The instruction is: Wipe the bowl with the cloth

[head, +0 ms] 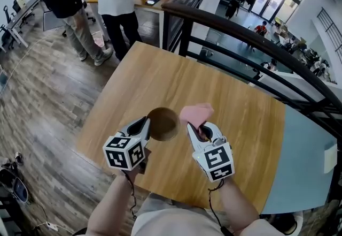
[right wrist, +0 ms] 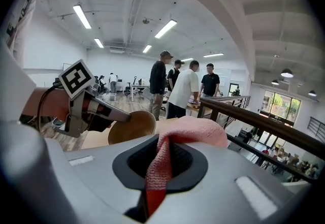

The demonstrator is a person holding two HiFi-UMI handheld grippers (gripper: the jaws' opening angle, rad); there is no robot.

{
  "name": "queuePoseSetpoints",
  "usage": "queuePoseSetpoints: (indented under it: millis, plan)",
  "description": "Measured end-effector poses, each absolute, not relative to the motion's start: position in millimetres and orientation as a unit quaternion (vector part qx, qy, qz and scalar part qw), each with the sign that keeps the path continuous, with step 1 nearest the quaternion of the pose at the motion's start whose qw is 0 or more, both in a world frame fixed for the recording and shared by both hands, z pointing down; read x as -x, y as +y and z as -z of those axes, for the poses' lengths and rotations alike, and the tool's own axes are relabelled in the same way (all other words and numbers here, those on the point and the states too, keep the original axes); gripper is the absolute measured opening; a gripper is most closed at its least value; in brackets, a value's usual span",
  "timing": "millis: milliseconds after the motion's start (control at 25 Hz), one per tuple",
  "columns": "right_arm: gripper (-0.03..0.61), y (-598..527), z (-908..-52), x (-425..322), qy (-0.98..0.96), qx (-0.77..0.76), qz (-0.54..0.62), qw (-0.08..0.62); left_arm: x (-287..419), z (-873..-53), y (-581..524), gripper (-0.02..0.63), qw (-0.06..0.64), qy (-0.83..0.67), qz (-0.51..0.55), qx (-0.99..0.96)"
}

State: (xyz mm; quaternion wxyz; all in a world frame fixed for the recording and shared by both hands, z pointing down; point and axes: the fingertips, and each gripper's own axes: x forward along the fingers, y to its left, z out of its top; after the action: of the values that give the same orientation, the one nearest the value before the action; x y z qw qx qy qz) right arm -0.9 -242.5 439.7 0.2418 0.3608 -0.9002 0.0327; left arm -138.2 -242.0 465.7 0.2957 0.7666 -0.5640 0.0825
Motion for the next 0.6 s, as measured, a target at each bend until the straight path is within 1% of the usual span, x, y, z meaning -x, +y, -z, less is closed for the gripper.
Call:
queuePoseSetpoints:
  millis: [160, 600]
  plan:
    - [0.017, -264, -452, 1, -0.898, -0.367, -0.048, 0.239, 142, -481, -269, 0.018, 0.323, -0.564, -0.066, -0.757]
    - [0.017, -302, -507, 12, -0.893, -0.362, -0.08, 0.255, 156, -531, -328, 0.02, 0.363, -0.57, -0.052, -0.735]
